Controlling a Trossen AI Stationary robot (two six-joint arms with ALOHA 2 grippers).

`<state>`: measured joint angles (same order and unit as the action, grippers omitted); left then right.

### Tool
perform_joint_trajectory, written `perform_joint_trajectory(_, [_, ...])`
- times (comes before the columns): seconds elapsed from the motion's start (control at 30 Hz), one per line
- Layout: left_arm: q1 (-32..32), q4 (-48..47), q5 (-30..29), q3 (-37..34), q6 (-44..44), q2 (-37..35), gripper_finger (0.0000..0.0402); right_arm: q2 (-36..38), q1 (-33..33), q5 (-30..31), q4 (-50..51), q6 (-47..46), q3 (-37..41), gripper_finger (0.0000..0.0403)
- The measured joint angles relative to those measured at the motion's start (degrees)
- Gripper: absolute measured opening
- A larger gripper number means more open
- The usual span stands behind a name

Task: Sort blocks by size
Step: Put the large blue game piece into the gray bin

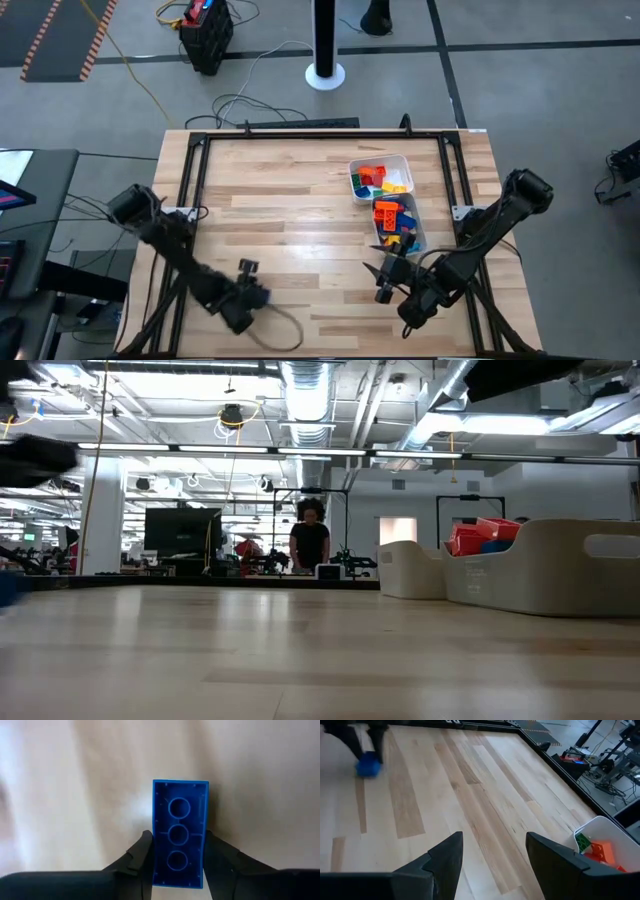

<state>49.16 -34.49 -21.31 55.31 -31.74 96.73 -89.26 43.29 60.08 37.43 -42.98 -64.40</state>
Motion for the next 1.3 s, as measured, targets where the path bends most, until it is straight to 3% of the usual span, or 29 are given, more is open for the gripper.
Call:
perform_joint_trajectory(0.23, [-16.1, 8.0, -1.4, 0.0, 13.1, 0.0, 0.0122, 3.2, 3.4, 5.6, 7.4, -5.6, 0.0, 0.0255])
perform_joint_trajectory(0.4, [-28.5, 17.8, 3.9, 0.0, 25.8, 0.0, 0.0122, 3.8, 5.8, -0.5, 19.9, -17.3, 0.0, 0.0255])
perform_joint_trajectory(0.5, [-35.3, 26.4, 8.1, 0.0, 31.1, 0.0, 0.0122, 3.8, 6.8, -1.3, 21.9, -19.3, 0.0, 0.0255])
perform_joint_trajectory(0.67, [-43.8, 44.7, 16.7, 0.0, 35.7, 0.0, 0.0122, 3.7, 7.7, 10.9, 21.7, -18.7, 0.0, 0.0255])
perform_joint_trajectory(0.8, [-47.3, 55.2, 22.3, 1.1, 36.2, 1.0, 0.0122, 3.7, 6.7, 20.4, 21.7, -21.1, 0.0, 0.0255])
perform_joint_trajectory(0.9, [-48.2, 57.8, 23.9, 4.8, 36.5, 4.7, 0.0122, 3.7, 6.0, 23.8, 21.1, -21.5, 0.0, 0.0255])
perform_joint_trajectory(1.3, [-50.1, 57.8, 26.2, 30.4, 36.9, 24.7, 0.0122, 3.7, 10.1, 25.0, 19.3, -21.3, 0.0, 0.0255])
